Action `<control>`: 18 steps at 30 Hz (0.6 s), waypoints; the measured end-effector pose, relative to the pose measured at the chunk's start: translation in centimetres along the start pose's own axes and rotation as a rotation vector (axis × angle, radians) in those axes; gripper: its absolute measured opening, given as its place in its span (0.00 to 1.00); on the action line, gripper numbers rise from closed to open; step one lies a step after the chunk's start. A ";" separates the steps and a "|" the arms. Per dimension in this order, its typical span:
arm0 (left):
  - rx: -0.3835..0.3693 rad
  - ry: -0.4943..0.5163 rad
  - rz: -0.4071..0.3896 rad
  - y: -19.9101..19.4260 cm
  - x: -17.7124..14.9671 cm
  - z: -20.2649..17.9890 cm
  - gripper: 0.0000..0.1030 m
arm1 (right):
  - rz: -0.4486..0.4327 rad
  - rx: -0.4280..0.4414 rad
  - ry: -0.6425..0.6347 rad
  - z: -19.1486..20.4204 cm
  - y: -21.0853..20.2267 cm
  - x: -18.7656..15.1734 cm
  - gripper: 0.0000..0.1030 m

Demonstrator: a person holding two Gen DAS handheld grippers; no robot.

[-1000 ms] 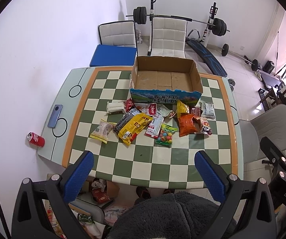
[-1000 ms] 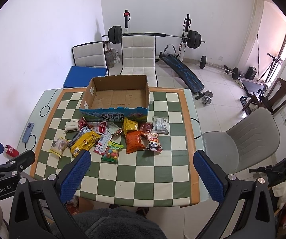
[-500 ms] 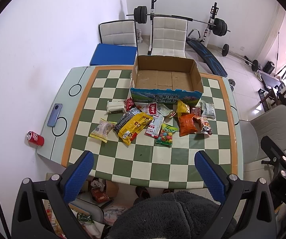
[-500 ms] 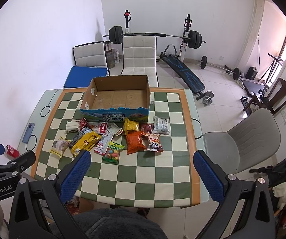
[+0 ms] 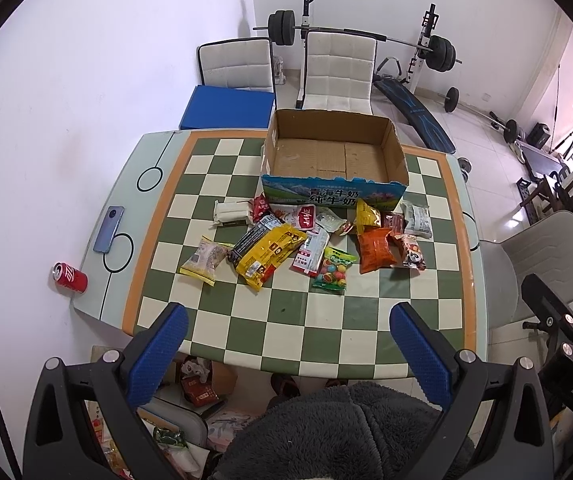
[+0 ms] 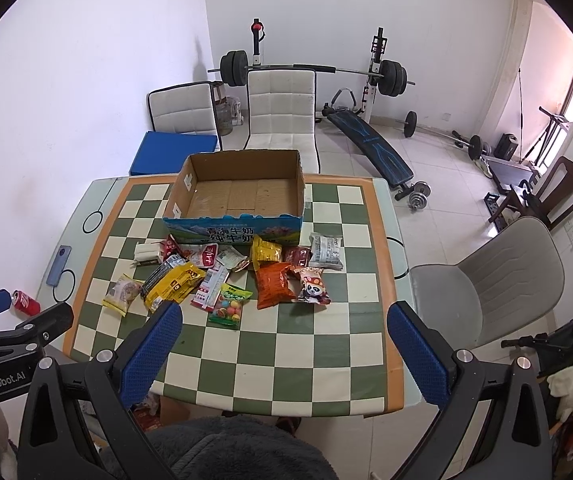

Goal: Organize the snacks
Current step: 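Grasp the yellow-black snack bag with the left tool while the right tool grasps the orange bag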

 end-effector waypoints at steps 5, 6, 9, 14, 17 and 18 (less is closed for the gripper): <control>0.009 -0.006 -0.020 1.3 0.5 1.1 1.00 | 0.014 0.016 0.014 0.4 0.4 -0.3 1.00; 0.018 -0.006 -0.028 1.8 0.7 1.5 1.00 | 0.020 0.025 0.022 0.6 0.8 -0.3 1.00; 0.076 0.016 -0.021 4.6 1.4 3.5 1.00 | 0.067 0.063 0.071 0.7 3.2 -0.8 1.00; 0.118 0.060 0.041 10.4 2.1 7.2 1.00 | 0.205 0.107 0.130 2.2 9.9 -1.5 1.00; 0.086 0.073 0.111 14.7 2.5 8.9 1.00 | 0.277 0.097 0.131 3.6 14.8 -2.0 1.00; 0.079 0.083 0.128 16.0 2.6 9.3 1.00 | 0.309 0.099 0.128 4.1 16.4 -2.2 1.00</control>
Point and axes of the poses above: each gripper's, at about its wrist camera, not at the fingertips, and y roughly the way its jaws point, z to its left, x to its top, the point moved 8 cm from there along y, roughly the way its jaws point, and after that the axes turned 8 degrees about -x, right-handed, at the moved point
